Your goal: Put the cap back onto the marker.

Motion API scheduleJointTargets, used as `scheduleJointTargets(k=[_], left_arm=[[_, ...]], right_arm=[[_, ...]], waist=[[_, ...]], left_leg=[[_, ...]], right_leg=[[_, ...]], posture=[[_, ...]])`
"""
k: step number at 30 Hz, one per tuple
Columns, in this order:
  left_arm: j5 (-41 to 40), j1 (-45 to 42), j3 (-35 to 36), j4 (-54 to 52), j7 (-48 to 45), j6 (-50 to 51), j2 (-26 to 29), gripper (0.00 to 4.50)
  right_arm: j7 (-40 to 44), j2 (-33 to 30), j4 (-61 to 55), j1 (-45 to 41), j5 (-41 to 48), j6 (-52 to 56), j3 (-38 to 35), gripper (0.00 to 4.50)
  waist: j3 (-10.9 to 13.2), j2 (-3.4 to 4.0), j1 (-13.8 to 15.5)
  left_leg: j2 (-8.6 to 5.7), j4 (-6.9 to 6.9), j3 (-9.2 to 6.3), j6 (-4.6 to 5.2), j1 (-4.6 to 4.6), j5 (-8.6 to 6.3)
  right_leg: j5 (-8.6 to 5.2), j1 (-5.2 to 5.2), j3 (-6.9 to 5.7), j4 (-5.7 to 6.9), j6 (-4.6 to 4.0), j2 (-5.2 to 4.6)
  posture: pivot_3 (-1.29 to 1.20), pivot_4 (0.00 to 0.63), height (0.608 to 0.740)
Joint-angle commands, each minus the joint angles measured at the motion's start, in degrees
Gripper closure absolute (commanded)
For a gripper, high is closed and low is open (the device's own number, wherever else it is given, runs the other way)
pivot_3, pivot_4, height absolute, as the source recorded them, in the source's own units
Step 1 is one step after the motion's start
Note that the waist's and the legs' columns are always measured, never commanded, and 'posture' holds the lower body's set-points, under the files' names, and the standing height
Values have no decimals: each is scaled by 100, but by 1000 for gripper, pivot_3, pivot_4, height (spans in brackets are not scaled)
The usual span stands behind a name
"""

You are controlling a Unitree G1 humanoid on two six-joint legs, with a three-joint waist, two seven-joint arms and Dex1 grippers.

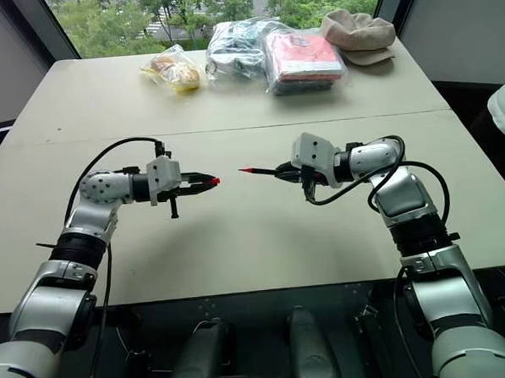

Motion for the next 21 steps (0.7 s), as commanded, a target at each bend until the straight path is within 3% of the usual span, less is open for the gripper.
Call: scheduleJointTargets(k=[1, 21], left_arm=[[-36, -118, 50, -108, 0, -118, -9, 4500], [-98, -219, 66, -146, -17, -10, -240, 4500]], right_arm=[[40, -30, -294, -102, 159, 98, 8, 4440], [37, 8, -446, -167, 240, 266, 211, 4440]], waist=[[0, 0, -5], [0, 0, -10]], left_leg=[[0, 0, 0, 0, 0, 0], [0, 0, -2, 0, 0, 0]], right_leg=[[0, 0, -1, 0, 0, 0], [0, 0, -2, 0, 0, 0]], posture=[[0, 150, 740], [0, 150, 740]])
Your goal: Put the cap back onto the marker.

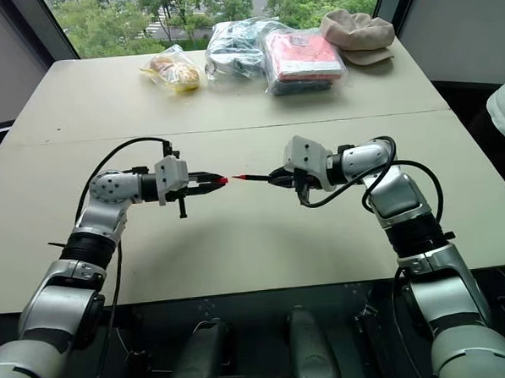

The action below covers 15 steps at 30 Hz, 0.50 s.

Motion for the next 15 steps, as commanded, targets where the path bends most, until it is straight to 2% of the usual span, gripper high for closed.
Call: scheduleJointTargets(k=[1, 15], left_arm=[[-89, -202, 65, -117, -26, -32, -3, 4500], [-142, -198, 85, -219, -97, 39, 7, 4500]], right_arm=[[-16, -9, -288, -126, 118, -11, -57, 4440], [-73, 22, -303, -107, 133, -3, 6, 4440]], waist=[[0, 0, 0], [0, 0, 3]], left_leg=[[0, 0, 0, 0, 0, 0], [0, 0, -1, 0, 0, 0]], right_leg=[[0, 0, 0, 0, 0, 0], [0, 0, -1, 0, 0, 0]], posture=[[0, 150, 740], [0, 150, 740]])
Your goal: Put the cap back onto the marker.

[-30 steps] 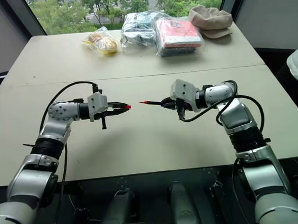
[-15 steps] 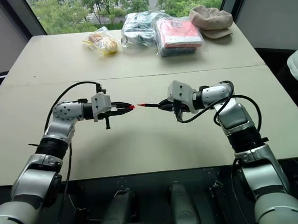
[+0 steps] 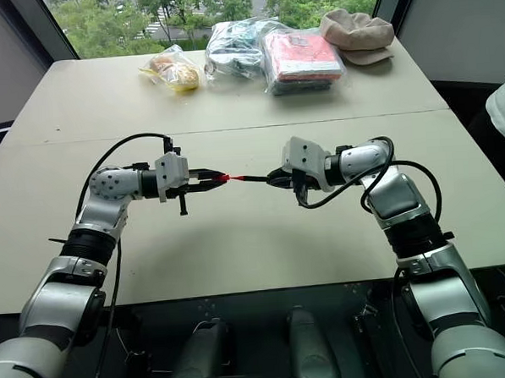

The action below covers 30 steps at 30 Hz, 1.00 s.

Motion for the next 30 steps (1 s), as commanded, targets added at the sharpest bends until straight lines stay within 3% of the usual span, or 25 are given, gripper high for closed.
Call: scheduleJointTargets(k=[1, 30], left_arm=[[-133, -70, 78, -234, -29, 40, 18, 4500], [-238, -171, 4, -609, -527, 366, -162, 4500]], right_arm=[[-27, 24, -256, -108, 103, -37, -49, 4440], [89, 304, -677, -83, -49, -14, 453, 4440]], waist=[[0, 0, 1], [0, 0, 0]], left_leg=[[0, 0, 0, 0, 0, 0], [0, 0, -1, 0, 0, 0]], right_leg=[[0, 0, 0, 0, 0, 0], [0, 0, -1, 0, 0, 0]], posture=[[0, 150, 740], [0, 150, 740]])
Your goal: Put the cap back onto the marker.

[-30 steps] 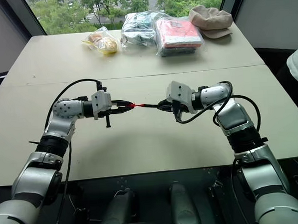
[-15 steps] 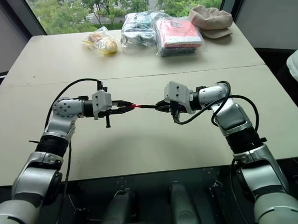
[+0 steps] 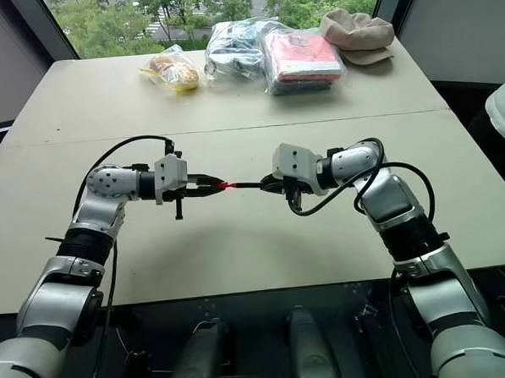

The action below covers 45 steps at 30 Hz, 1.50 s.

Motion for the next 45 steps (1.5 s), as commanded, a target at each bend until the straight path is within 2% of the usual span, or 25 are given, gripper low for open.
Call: scheduleJointTargets(k=[1, 16, 22, 32, 45], left_arm=[[-248, -167, -3, -491, -30, -30, -179, 4500], [-296, 60, -25, -1012, -109, 175, -173, 4500], [-186, 1, -91, -837, -176, 81, -184, 4500], [428, -131, -293, -130, -165, -799, -32, 4500], [235, -228, -222, -57, 7, -807, -206, 4500]], right_arm=[[43, 233, -267, -79, 101, -188, 199, 4440], [37, 340, 50, -176, -115, -462, 256, 4440], [96, 482, -90, -248, -98, -361, 300, 4440], [167, 630, -181, -381, -118, -164, 287, 4440], [207, 708, -411, -331, -56, 6, 341, 4440]], waist=[[0, 0, -1], [0, 0, 0], [0, 0, -4], [0, 0, 1], [0, 0, 3]], left_leg=[[0, 0, 0, 0, 0, 0], [0, 0, -1, 0, 0, 0], [0, 0, -1, 0, 0, 0], [0, 1, -1, 0, -2, 0], [0, 1, -3, 0, -2, 0]], right_leg=[[0, 0, 0, 0, 0, 0], [0, 0, 0, 1, 0, 0], [0, 0, 0, 1, 0, 0], [0, -1, -2, 1, 0, 1], [0, -1, -2, 1, 0, 1]], posture=[[0, 150, 740], [0, 150, 740], [0, 150, 740], [0, 150, 740], [0, 150, 740]])
